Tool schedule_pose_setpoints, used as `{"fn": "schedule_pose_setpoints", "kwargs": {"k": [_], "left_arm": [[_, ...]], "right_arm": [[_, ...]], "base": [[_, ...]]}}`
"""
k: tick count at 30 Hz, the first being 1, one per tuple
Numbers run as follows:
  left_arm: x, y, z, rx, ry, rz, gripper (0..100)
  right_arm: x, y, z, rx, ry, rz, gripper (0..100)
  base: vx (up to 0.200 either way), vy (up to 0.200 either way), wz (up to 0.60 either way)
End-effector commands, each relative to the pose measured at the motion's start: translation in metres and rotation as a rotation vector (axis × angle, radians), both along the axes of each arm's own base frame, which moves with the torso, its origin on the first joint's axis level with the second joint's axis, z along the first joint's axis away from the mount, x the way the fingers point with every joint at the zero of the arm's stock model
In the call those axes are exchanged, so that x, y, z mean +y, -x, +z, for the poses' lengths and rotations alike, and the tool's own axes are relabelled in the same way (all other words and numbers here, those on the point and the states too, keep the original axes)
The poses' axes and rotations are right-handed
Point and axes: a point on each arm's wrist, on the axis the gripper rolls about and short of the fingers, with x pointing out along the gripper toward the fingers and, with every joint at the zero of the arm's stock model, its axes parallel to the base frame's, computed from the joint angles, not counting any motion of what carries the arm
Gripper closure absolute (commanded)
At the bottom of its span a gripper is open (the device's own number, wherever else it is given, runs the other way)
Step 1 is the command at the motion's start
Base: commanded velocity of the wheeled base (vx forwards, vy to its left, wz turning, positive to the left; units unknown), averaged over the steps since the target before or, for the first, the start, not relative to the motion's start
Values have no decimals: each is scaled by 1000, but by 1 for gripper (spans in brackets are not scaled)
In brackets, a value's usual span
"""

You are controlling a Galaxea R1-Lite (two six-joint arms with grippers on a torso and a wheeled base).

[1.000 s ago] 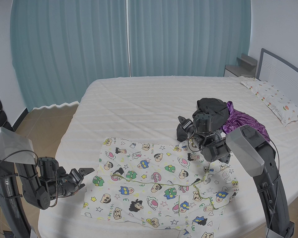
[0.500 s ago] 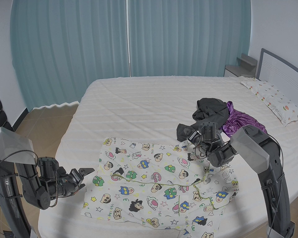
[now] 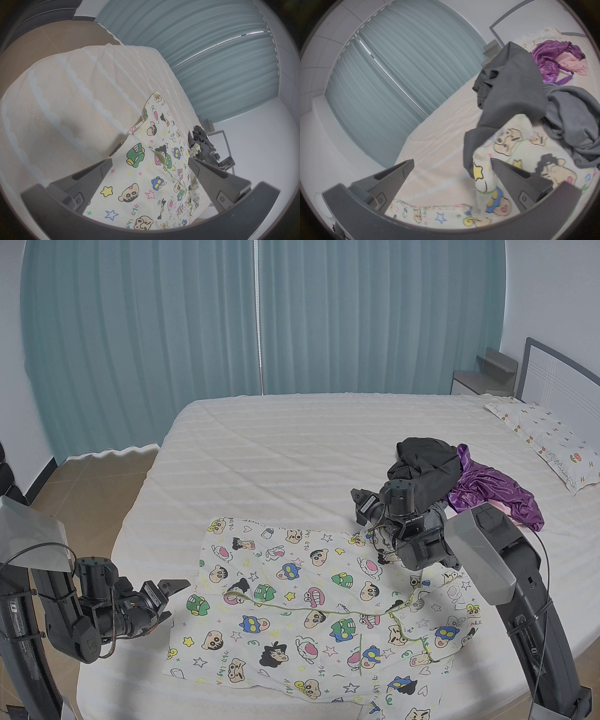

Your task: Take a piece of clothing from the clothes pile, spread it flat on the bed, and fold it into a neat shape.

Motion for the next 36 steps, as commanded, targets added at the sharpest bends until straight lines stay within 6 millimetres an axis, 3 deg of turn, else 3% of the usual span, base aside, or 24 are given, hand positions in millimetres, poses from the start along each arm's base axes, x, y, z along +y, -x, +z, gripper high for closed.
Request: {"fn": "schedule_pose_setpoints", "kwargs": {"k": [1, 8, 11, 12, 14, 17, 20, 24, 25, 28, 32, 36], "left_arm": [[0, 1, 0, 1, 0, 0, 0], [0, 1, 0, 1, 0, 1, 0], [0, 1, 0, 1, 0, 1, 0], [0, 1, 0, 0, 1, -1, 0], [0, 1, 0, 0, 1, 0, 0], [0, 3, 1, 3, 4, -5, 0], [0, 6, 2, 4, 5, -8, 0], [-1, 13, 6, -31, 8, -16, 0], [-1, 13, 6, -31, 8, -16, 0], [-2, 28, 9, -49, 41, -72, 0], [-3, 39, 11, -39, 53, -102, 0], [-3, 42, 11, -32, 59, -104, 0]], "right_arm": [[20, 2, -25, 29, -1, 29, 0], [30, 6, -23, 39, -4, 40, 0], [20, 1, -6, 12, -8, -1, 0], [11, -3, 18, -15, -12, -43, 0], [1, -6, 41, -48, -25, -66, 0], [-19, -8, 92, -133, -56, -96, 0], [-30, 1, 96, -92, -40, -101, 0], [-42, 36, 86, 46, 19, -98, 0], [-42, 36, 86, 46, 19, -98, 0], [-47, 85, 78, 164, 63, -49, 0], [-52, 144, 82, 184, 66, 12, 0], [-64, 185, 87, 154, 79, 73, 0]], "base": [[0, 0, 0], [0, 0, 0], [0, 0, 0], [0, 0, 0], [0, 0, 0], [0, 0, 0], [0, 0, 0], [0, 0, 0], [0, 0, 0], [0, 0, 0], [0, 0, 0], [-100, 0, 0]]}}
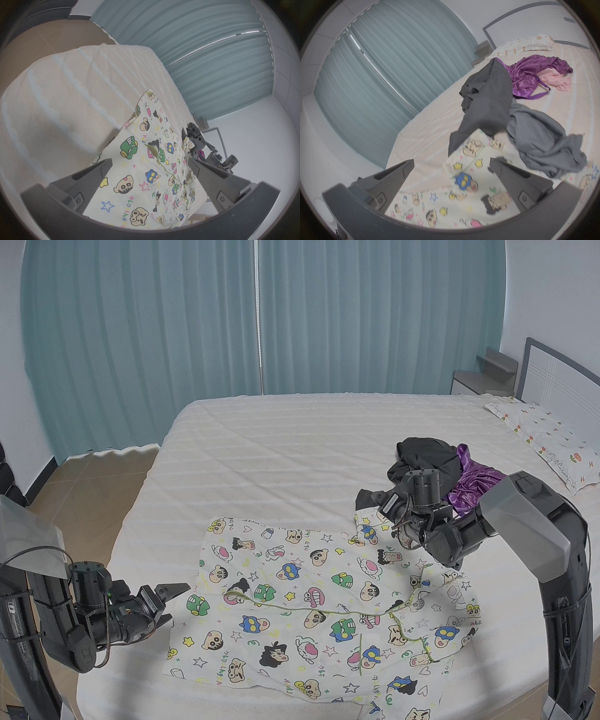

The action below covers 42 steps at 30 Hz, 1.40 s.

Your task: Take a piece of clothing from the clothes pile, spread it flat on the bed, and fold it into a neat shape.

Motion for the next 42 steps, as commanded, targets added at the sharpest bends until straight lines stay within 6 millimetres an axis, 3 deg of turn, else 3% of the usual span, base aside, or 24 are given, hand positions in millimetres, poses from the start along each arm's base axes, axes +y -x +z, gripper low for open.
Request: {"fn": "schedule_pose_setpoints", "kwargs": {"k": [1, 7, 15, 27, 42], "left_arm": [[-1, 25, 4, 17, 28, -54, 0], [1, 33, 6, 29, 32, -49, 0], [2, 33, 5, 33, 36, -50, 0], [1, 33, 2, 47, 37, -51, 0], [1, 29, -1, 48, 32, -52, 0]], "right_arm": [[-27, 126, 37, 12, 40, 141, 0], [-34, 168, 17, 115, 122, 203, 0], [-42, 190, 1, 173, 134, 227, 0], [-46, 242, -29, 375, 213, 475, 0], [-39, 234, -85, 485, 368, 535, 0]], "base": [[-200, 0, 0], [-200, 0, 0], [-200, 0, 0], [-167, 0, 0], [0, 0, 0]]}}
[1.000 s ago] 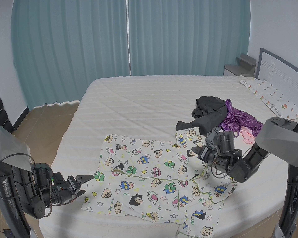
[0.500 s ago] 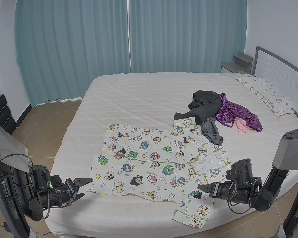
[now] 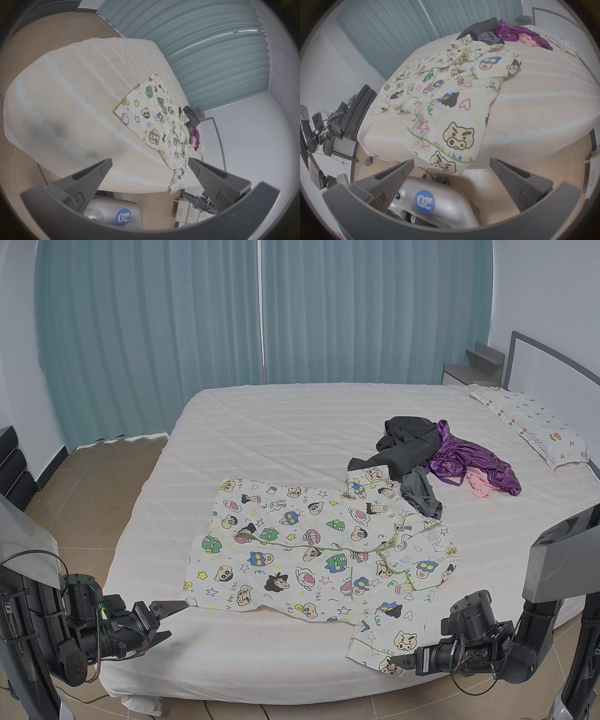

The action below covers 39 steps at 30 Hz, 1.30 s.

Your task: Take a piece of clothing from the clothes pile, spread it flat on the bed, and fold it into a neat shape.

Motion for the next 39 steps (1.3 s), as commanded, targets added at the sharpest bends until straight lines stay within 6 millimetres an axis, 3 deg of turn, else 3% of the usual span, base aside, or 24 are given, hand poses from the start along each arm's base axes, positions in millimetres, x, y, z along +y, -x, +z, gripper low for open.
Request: {"fn": "schedule_pose_setpoints", "kwargs": {"k": [1, 11, 21, 22, 33, 39], "left_arm": [[0, -1, -2, -1, -2, 2, 0], [1, -5, -5, -5, -9, 12, 0], [1, -6, -5, -6, -9, 12, 0], [1, -6, -5, -6, -9, 12, 0], [-3, -6, -14, -14, -126, -9, 0], [-3, -12, -14, -41, -135, -3, 0]], "right_arm": [[4, -6, -25, 29, 44, -16, 0], [22, -4, -28, -32, 85, 8, 0], [36, -17, -36, -60, 103, 7, 0], [36, -17, -36, -56, 106, 8, 100], [34, -18, -35, -51, 131, -7, 100], [17, -13, -31, -28, 162, -39, 100]], "base": [[0, 0, 0], [0, 0, 0], [0, 0, 0], [0, 0, 0], [0, 0, 0], [0, 0, 0]]}}
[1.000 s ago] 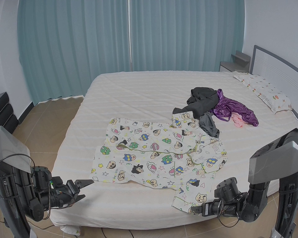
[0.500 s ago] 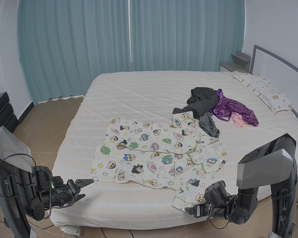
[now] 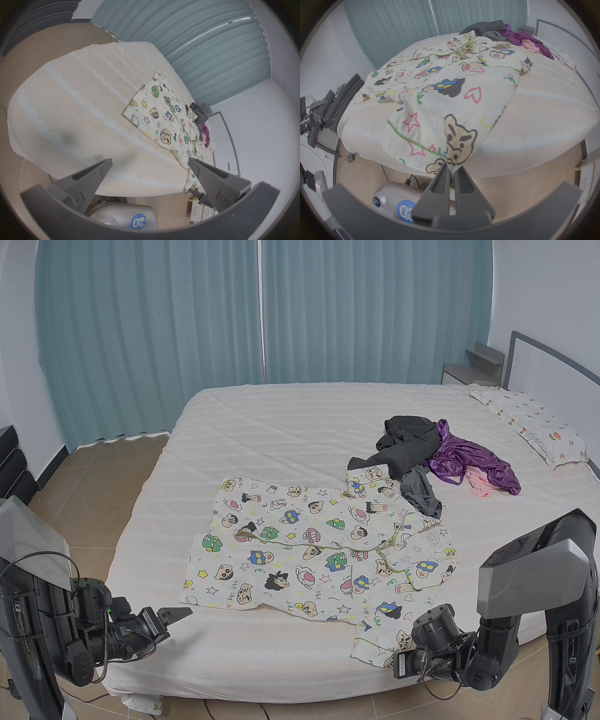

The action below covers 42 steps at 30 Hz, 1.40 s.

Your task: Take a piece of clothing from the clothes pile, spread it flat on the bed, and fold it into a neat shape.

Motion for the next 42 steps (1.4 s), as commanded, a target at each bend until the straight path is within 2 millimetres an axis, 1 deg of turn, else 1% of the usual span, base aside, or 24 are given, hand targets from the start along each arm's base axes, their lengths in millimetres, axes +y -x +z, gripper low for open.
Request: {"fn": "schedule_pose_setpoints", "kwargs": {"k": [1, 4, 6, 7, 9, 12, 16, 19, 20, 21, 23, 26, 29, 34, 38, 39, 42], "left_arm": [[0, -8, -1, -31, -11, 12, 0], [-2, -13, 0, -50, -17, 22, 0], [-5, -23, 0, -82, -26, 26, 0], [-5, -23, 0, -82, -26, 26, 0], [-14, -36, -9, -90, -56, 36, 0], [-24, -47, -24, -71, -113, 66, 0], [-29, -55, -31, -65, -174, 38, 0], [-33, -66, -35, -58, -235, 50, 0], [-33, -66, -35, -58, -235, 50, 0], [-34, -73, -37, -66, -257, 53, 0], [-35, -80, -36, -76, -258, 55, 0], [-38, -96, -34, -95, -255, 59, 0], [-39, -104, -37, -77, -269, 54, 0], [-40, -108, -41, -67, -348, 13, 0], [-41, -112, -42, -51, -364, 15, 0], [-41, -112, -42, -48, -364, 15, 100], [-42, -117, -42, -30, -379, 22, 100]], "right_arm": [[-12, 3, 7, 5, 6, -31, 100], [-18, 6, 12, 7, 3, -42, 100], [-26, 5, 20, -8, 0, -58, 100], [-26, 5, 20, -8, 0, -58, 100], [-34, 3, 25, -18, 4, -65, 100], [-38, 5, 24, 1, -1, -62, 100], [-39, 6, 24, 3, -3, -60, 100], [-39, 5, 25, 0, -3, -64, 100], [-39, 5, 25, 0, -3, -64, 100], [-39, 5, 25, -3, -4, -64, 100], [-39, 5, 25, -3, -3, -61, 100], [-39, 5, 26, -4, -4, -63, 100], [-39, 6, 28, -8, -6, -63, 100], [-39, 6, 28, -12, -9, -61, 100], [-39, 6, 28, -13, -7, -61, 100], [-39, 6, 28, -13, -7, -61, 100], [-40, 7, 28, -10, -5, -61, 100]], "base": [[0, 0, 0], [0, 0, 0], [0, 0, 0], [0, 0, 0], [0, 0, 0], [0, 0, 0], [0, 0, 0], [0, 0, 0], [0, 0, 0], [0, 0, 0], [0, 0, 0], [0, 0, 0], [0, 0, 0], [0, 0, 0], [0, 0, 0], [0, 0, 0], [0, 0, 0]]}}
